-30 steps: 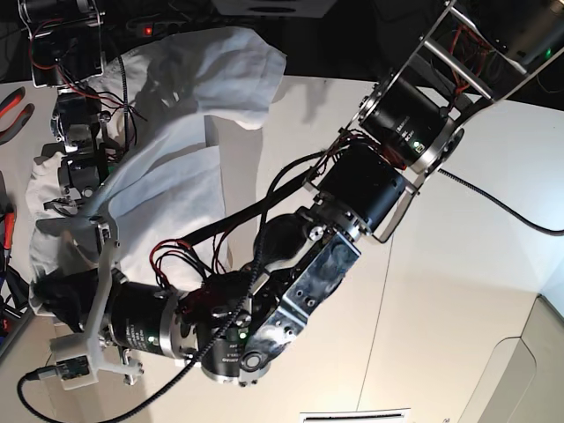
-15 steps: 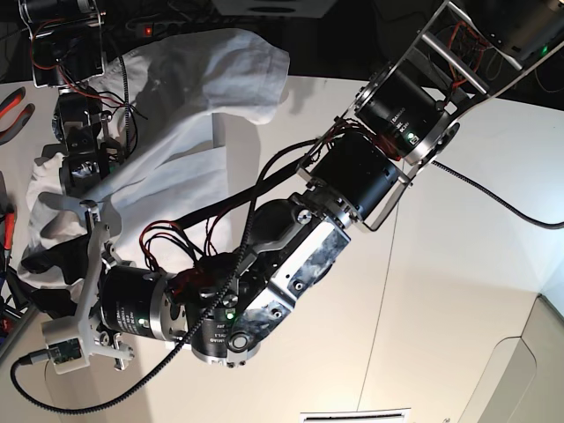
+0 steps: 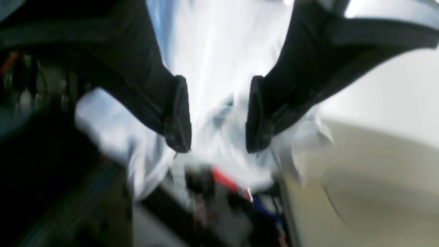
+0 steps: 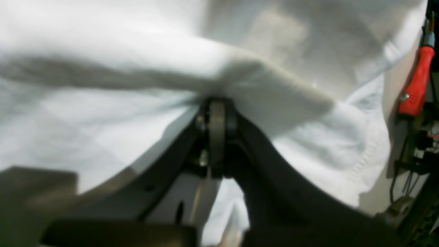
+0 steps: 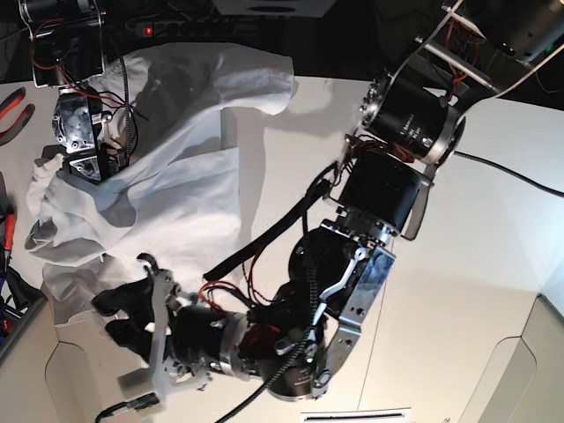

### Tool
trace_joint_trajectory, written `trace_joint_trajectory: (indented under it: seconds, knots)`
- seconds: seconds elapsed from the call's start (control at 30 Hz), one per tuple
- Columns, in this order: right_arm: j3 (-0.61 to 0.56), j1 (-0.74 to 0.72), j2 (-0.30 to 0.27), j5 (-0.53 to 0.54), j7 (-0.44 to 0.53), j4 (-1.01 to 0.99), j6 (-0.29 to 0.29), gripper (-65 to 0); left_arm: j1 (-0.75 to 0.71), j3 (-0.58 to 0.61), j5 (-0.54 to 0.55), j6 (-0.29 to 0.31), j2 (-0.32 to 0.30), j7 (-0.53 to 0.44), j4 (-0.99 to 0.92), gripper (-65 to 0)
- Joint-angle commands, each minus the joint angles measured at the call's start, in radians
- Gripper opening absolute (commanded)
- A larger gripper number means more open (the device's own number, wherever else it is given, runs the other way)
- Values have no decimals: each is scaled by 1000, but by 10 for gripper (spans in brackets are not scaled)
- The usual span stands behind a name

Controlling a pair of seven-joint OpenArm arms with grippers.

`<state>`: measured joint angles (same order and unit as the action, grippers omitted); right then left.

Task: Layout the t-shirt on the table in an organized manner, then fold the t-shirt properly
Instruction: 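Carry the lifted fabric with the left gripper toward the right gripper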

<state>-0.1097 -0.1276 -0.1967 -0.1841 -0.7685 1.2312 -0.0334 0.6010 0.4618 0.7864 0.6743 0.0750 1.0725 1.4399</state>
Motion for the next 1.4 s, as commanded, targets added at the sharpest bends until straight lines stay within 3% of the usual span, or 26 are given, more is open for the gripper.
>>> trace_joint_trajectory:
  seconds: [0.0,0.23,0.4,0.67,0.83,0.93,1.37]
  knots:
    - [-3,6,6,45,-42,-11,-26,-650,21,-5,44,3,-38,23,15,-352]
    - [-3,6,6,45,-42,-11,-26,-650,-128,-5,143,24,-269,24,15,-352]
    - [-3,6,6,45,-42,-11,-26,-650,-272,-5,298,24,-344,25,24,-367]
    - [-3,6,6,45,-42,-11,-26,-650,-402,-10,285,24,-319,16,114,-366]
    - [-3,6,6,45,-42,-11,-51,-650,-408,-10,29,24,-271,-148,114,-359]
    - [-3,6,6,45,-42,-11,-52,-650,-408,-10,-63,24,-253,-186,114,-312]
    - [-3,6,6,45,-40,-11,-52,-650,-407,120,-72,24,-252,-198,114,-307]
